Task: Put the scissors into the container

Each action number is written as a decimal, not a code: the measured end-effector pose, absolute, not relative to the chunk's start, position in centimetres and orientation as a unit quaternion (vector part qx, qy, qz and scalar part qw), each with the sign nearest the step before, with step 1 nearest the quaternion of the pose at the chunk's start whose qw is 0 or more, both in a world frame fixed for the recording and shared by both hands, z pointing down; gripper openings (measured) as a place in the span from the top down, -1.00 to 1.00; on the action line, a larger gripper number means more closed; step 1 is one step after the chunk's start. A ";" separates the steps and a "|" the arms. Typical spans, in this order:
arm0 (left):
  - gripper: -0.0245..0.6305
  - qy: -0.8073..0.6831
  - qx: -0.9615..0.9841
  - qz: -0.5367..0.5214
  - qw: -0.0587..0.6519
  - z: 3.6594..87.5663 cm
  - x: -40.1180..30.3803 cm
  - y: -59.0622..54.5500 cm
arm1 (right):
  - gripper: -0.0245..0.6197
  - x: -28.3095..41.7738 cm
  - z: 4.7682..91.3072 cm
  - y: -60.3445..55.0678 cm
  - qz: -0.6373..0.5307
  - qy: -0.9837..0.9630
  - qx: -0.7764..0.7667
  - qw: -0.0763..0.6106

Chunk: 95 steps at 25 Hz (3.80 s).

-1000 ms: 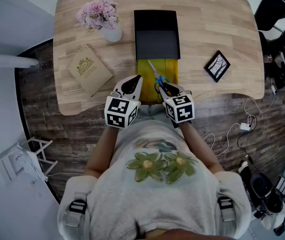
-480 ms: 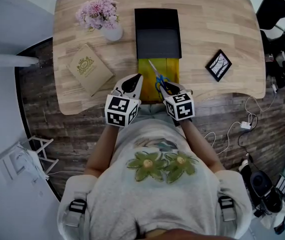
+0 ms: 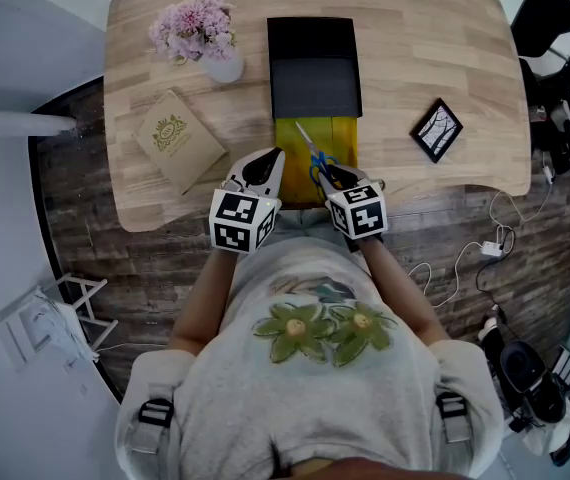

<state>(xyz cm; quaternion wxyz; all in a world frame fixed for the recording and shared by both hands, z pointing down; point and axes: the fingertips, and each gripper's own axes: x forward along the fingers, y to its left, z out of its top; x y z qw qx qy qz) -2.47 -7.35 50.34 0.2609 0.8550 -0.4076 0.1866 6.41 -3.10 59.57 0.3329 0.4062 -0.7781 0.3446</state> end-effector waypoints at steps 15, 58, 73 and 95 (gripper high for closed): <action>0.90 -0.400 0.856 0.195 0.265 51.0 -1.8 -7.4 | 0.68 6.7 60.8 -3.5 0.356 -0.773 0.400 0.341; 0.90 -0.403 0.848 0.204 0.277 52.2 -2.6 -8.3 | 0.68 6.5 63.5 -4.2 0.372 -0.755 0.388 0.375; 0.90 -0.407 0.845 0.207 0.278 52.4 -3.3 -8.4 | 0.68 6.2 64.4 -4.4 0.368 -0.750 0.379 0.397; 0.90 -0.417 0.839 0.209 0.281 52.5 -3.7 -8.0 | 0.68 6.4 65.4 -4.9 0.361 -0.743 0.373 0.422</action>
